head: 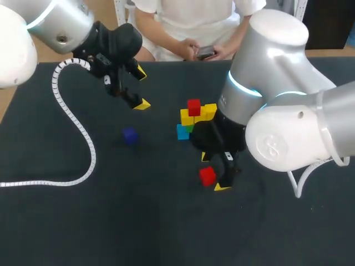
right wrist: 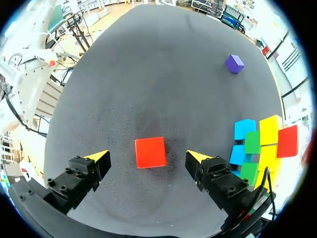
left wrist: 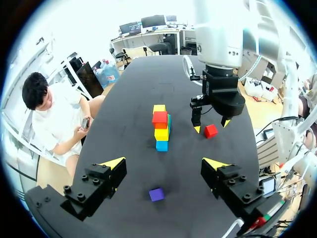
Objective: Place the blue cubes, place green cubes on the blue cubes, place the yellow cubes on the green cubes, then place the red cubes on the yellow cubes, and place purple cube on the red cubes.
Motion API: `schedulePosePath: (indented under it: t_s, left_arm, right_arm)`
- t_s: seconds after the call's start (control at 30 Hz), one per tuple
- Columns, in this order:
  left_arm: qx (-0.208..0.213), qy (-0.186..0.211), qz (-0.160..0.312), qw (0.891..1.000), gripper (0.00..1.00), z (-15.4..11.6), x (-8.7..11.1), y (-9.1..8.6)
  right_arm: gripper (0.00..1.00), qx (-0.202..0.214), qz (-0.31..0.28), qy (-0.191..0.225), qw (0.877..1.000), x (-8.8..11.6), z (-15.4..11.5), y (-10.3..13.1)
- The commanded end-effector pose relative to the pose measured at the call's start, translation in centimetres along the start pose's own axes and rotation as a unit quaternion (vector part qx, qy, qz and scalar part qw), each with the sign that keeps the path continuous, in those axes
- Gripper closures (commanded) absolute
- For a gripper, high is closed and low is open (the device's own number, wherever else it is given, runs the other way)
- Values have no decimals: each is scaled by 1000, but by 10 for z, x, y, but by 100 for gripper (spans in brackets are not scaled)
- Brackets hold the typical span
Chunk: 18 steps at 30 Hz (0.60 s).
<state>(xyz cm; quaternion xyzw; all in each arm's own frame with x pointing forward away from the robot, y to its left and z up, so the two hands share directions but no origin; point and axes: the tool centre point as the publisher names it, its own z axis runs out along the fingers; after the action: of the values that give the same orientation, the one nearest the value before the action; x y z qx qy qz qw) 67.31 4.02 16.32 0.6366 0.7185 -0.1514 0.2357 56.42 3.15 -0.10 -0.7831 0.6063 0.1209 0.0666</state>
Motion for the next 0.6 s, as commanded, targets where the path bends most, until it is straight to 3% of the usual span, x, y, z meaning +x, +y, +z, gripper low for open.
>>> schedulePosePath:
  t_s: [0.03,0.37,0.4,0.43,0.5,0.6]
  left_arm:
    - [1,-1,1,1000,0,-1,1,1]
    - [1,-1,1,1000,0,-1,1,1]
    - [1,-1,1,1000,0,-1,1,1]
    - [1,-1,1,1000,0,-1,1,1]
    - [1,-1,1,1000,0,-1,1,1]
    - [1,-1,1,1000,0,-1,1,1]
  right_arm:
    - [0,-4,-3,0,1000,-2,3,-5]
    - [0,-5,-9,0,1000,-5,5,-8]
    - [5,-5,-10,-1,1000,-4,5,-8]
    - [23,-5,-11,-1,1000,-4,6,-9]
    - [38,-5,-11,-1,1000,-3,7,-9]
    - [42,-5,-9,-2,1000,-2,9,-10]
